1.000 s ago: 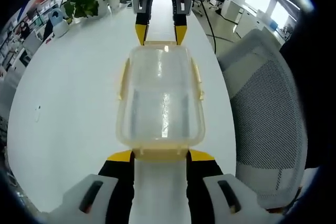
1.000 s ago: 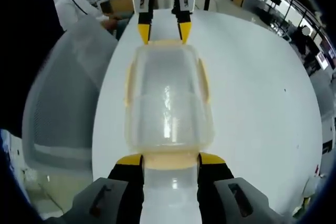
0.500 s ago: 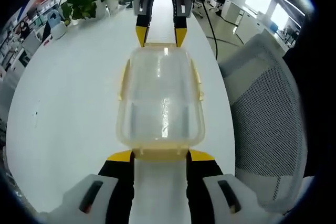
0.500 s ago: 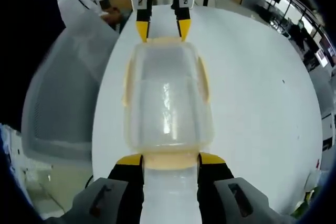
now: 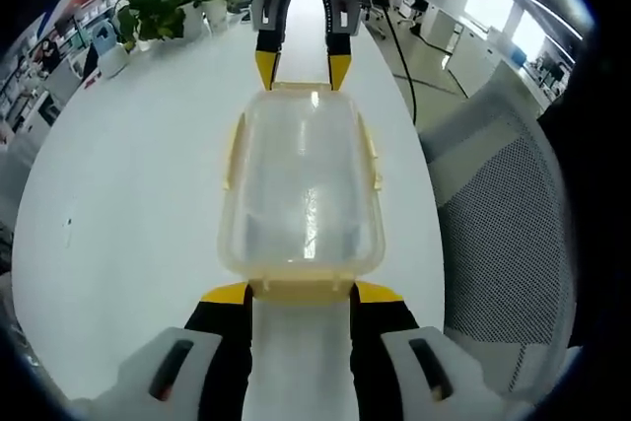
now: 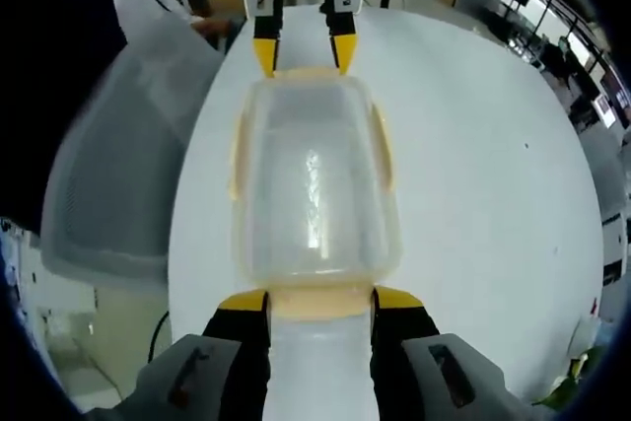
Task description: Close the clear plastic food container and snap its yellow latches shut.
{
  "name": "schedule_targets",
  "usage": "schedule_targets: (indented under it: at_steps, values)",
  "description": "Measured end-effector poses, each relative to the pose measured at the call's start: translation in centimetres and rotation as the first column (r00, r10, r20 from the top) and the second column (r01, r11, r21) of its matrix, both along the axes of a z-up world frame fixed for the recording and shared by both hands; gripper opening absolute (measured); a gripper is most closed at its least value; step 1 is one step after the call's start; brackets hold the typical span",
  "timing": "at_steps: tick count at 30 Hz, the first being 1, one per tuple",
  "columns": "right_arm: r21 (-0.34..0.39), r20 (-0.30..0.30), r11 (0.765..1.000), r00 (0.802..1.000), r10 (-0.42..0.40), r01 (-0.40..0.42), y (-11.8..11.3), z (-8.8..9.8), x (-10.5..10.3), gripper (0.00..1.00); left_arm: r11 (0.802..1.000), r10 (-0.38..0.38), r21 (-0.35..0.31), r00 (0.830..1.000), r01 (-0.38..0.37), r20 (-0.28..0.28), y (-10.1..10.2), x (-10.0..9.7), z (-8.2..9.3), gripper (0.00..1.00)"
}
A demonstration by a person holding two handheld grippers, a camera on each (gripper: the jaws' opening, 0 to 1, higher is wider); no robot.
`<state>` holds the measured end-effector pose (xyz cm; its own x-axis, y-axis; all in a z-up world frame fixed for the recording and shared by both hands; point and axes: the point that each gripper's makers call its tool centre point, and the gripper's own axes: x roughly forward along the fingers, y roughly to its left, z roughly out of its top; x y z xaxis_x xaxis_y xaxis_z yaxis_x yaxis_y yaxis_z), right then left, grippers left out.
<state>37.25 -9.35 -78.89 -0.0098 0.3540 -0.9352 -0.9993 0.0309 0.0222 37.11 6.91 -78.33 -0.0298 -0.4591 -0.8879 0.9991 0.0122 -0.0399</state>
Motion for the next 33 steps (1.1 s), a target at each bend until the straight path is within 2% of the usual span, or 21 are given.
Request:
schedule_targets:
  at_steps: [13,33]
  values:
    - [-0.032,0.001,0.999,1.0,-0.009,0.009,-1.8,-0.3,-0.2,0.38,1.0,-0.006,-0.013,1.0,0.006,0.005,-1.9,-0.1,-0.3,0.37]
    - [-0.047,0.01,0.999,1.0,-0.022,0.022,-3.5,-0.4,-0.6,0.38,1.0,0.006,-0.031,1.0,-0.006,-0.002,-3.5,-0.7,-0.8,0.37]
